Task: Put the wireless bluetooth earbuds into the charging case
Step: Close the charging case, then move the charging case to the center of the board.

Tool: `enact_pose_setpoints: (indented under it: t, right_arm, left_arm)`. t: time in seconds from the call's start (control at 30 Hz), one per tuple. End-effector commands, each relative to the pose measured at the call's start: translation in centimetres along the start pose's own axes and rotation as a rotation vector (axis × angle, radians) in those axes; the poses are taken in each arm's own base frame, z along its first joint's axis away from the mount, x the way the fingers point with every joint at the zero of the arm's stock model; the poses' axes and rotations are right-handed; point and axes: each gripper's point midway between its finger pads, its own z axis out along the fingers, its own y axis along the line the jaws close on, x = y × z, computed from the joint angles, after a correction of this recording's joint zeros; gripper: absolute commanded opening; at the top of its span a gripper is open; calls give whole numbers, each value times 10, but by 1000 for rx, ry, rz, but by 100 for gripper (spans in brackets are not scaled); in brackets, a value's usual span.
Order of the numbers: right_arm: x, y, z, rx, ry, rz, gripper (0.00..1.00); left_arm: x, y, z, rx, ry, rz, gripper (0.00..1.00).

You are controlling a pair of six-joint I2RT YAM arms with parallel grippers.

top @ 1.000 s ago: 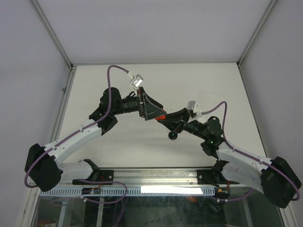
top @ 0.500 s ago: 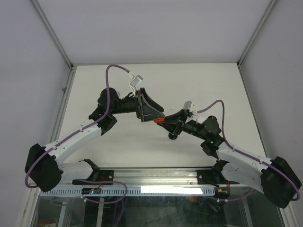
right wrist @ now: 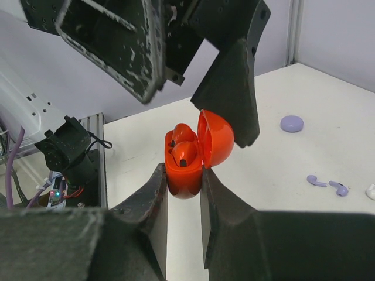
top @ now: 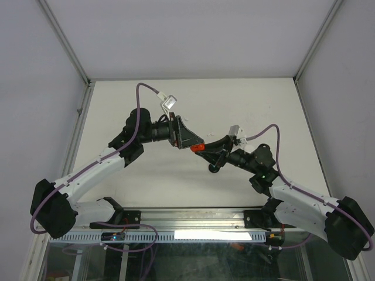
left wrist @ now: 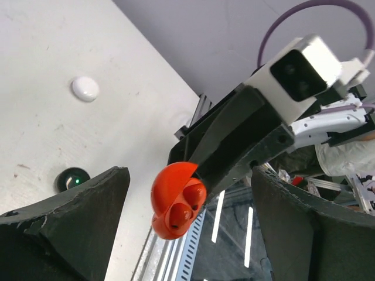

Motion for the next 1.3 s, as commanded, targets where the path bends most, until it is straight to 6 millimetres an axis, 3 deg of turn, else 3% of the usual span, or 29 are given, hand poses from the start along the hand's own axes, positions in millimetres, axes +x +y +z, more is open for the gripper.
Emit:
enact_pose_setpoints:
  t: [0.0,0.3,0.63,0.73,0.9,1.1,1.27]
  right_arm:
    - [-32,4,4,-6,-103,-46,0]
    - [-22,1,5,-4,-87,-20,0]
    - [-4,0,1,8,-19,25,0]
    - [3,-6,-3,53,20,49,0]
    - [31,-33,-19,239,181,125,0]
    - [57,-66,-53,454,323,241,0]
    - [80,-94,-86,639,399,378,0]
  left_arm:
    - [-5,-1,2,-1,27,11,86]
    - [2,-50,-8,278,79,49,72]
    - [-1,-59,-13,311,57,92,67]
    - [-5,-45,-11,224,30,107,72]
    - [-22,14,-15,-154,-50,131,81]
    - [-39,76,-47,-557,-115,168,88]
    - [-52,102,-80,-787,-161,235,99]
